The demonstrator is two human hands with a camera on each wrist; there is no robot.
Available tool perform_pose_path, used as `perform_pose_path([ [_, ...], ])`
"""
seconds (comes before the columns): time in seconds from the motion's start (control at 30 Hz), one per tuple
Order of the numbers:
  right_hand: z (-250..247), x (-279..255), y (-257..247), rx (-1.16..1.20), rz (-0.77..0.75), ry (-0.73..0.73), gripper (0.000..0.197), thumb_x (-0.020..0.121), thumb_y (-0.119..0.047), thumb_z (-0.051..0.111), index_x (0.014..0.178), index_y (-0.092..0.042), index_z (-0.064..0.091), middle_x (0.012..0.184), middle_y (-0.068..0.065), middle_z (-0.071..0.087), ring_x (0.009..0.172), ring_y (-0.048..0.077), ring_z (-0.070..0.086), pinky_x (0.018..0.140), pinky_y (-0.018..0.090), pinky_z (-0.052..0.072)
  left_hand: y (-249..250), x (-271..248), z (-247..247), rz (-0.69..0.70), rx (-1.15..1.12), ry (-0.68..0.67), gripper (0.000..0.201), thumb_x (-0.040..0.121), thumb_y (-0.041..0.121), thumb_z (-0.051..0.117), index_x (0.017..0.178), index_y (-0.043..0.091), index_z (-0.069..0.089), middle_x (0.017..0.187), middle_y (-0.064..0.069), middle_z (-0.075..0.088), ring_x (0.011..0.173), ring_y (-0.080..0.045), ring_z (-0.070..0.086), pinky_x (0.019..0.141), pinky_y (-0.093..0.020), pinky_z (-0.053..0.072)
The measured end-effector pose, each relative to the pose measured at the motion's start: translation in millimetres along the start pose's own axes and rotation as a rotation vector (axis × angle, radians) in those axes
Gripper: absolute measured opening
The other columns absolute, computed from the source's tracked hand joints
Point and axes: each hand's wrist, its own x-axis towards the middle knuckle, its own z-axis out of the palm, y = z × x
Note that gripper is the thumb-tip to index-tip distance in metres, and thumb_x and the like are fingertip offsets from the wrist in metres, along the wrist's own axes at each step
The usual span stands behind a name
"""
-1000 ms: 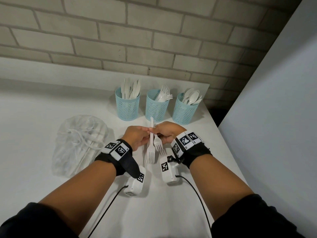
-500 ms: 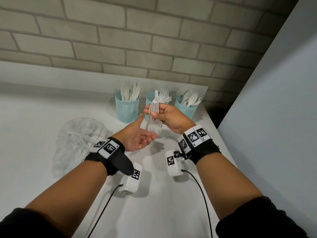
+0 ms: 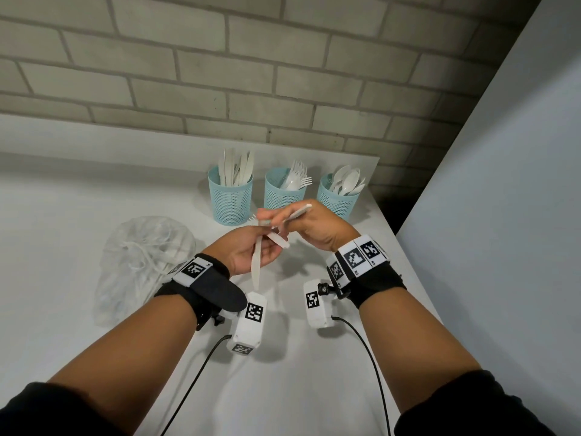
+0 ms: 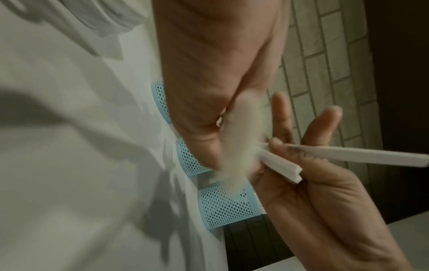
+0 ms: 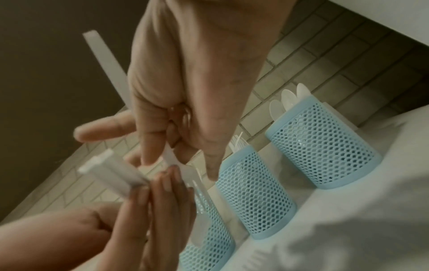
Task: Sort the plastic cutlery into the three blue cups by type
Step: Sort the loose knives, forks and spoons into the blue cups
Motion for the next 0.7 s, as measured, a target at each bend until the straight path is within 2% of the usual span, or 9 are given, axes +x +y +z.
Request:
perform_pose_path([
  [0.1,-4.1,-0.9,3.8,0.007,-0.048,0.159,0.032,0.088,0.009,0.049,0.104,-0.010,0.069,0.128,0.009,0.059,0.122,0.012,0.052,0.105,0.024,0.039,-0.9,-2.4,2.1,0.013,0.054,0.017,0.021,0.099,0.017,0.041,0.093,0.006,0.057,0.074,-0.006,0.068,0.068,-0.016,0.067,0.057,-0.027,0.057],
  [0.13,-5.5,-0.5,5.0,0.011,-0.057,0.222,0.032,0.090,0.007,0.048,0.117,-0.007,0.061,0.133,0.013,0.055,0.121,0.011,0.051,0.104,0.022,0.038,-1.1,-3.3,2.9,0.017,0.077,0.009,0.021,0.100,0.019,0.040,0.095,0.008,0.057,0.079,-0.006,0.067,0.073,-0.017,0.066,0.057,-0.028,0.058],
  [0.2,-7.5,1.8,6.0,0.086,-0.085,0.356,0.036,0.092,0.005,0.046,0.127,-0.003,0.051,0.131,0.014,0.055,0.113,0.008,0.054,0.102,0.023,0.040,-1.7,-5.1,4.3,0.030,0.121,-0.008,0.021,0.100,0.021,0.039,0.098,0.011,0.057,0.082,-0.005,0.063,0.072,-0.017,0.066,0.060,-0.031,0.058],
  [0.3,-9.6,3.2,4.5,0.358,-0.143,0.532,0.031,0.095,0.002,0.042,0.126,0.000,0.051,0.109,0.006,0.064,0.105,0.012,0.059,0.095,0.027,0.047,-2.5,-7.0,5.1,0.046,0.137,-0.045,0.020,0.100,0.021,0.039,0.102,0.014,0.058,0.075,-0.005,0.058,0.071,-0.019,0.066,0.073,-0.041,0.054],
  [0.4,-11.0,-0.3,5.0,0.552,-0.137,0.517,0.022,0.099,-0.010,0.039,0.113,-0.014,0.056,0.101,0.000,0.068,0.101,0.015,0.064,0.086,0.036,0.053,-2.4,-5.9,6.2,0.081,0.092,-0.054,0.023,0.101,0.020,0.037,0.103,0.016,0.059,0.070,-0.005,0.051,0.073,-0.019,0.059,0.080,-0.039,0.049],
  [0.47,-8.0,-1.7,7.9,0.565,-0.104,0.467,0.022,0.099,-0.017,0.038,0.111,-0.020,0.057,0.105,-0.007,0.068,0.100,0.011,0.063,0.084,0.036,0.054,-2.7,-3.9,8.6,0.119,0.054,-0.042,0.024,0.101,0.022,0.036,0.101,0.016,0.059,0.063,-0.002,0.046,0.061,-0.015,0.053,0.073,-0.033,0.047],
  [0.57,-3.0,0.0,13.8,0.525,-0.084,0.515,0.023,0.100,-0.020,0.038,0.110,-0.023,0.058,0.106,-0.016,0.067,0.090,0.004,0.056,0.075,0.023,0.046,-4.8,1.0,10.5,0.167,0.042,0.041,0.017,0.100,0.022,0.042,0.089,0.015,0.052,0.051,0.003,0.038,0.043,-0.007,0.039,0.056,-0.025,0.041],
  [0.63,-1.1,0.9,15.8,0.560,-0.088,0.560,0.023,0.100,-0.020,0.038,0.109,-0.024,0.058,0.102,-0.018,0.069,0.083,0.003,0.053,0.068,0.019,0.040,-6.9,4.4,9.5,0.213,0.067,0.094,0.015,0.097,0.021,0.050,0.083,0.015,0.048,0.044,0.006,0.033,0.036,-0.004,0.032,0.046,-0.019,0.039],
  [0.7,-0.8,0.9,18.5,0.638,-0.077,0.553,0.022,0.099,-0.019,0.039,0.108,-0.023,0.058,0.101,-0.016,0.070,0.082,0.004,0.056,0.066,0.018,0.042,-7.7,5.7,8.4,0.250,0.097,0.116,0.012,0.093,0.019,0.056,0.083,0.015,0.050,0.041,0.008,0.032,0.033,-0.003,0.029,0.043,-0.016,0.037],
])
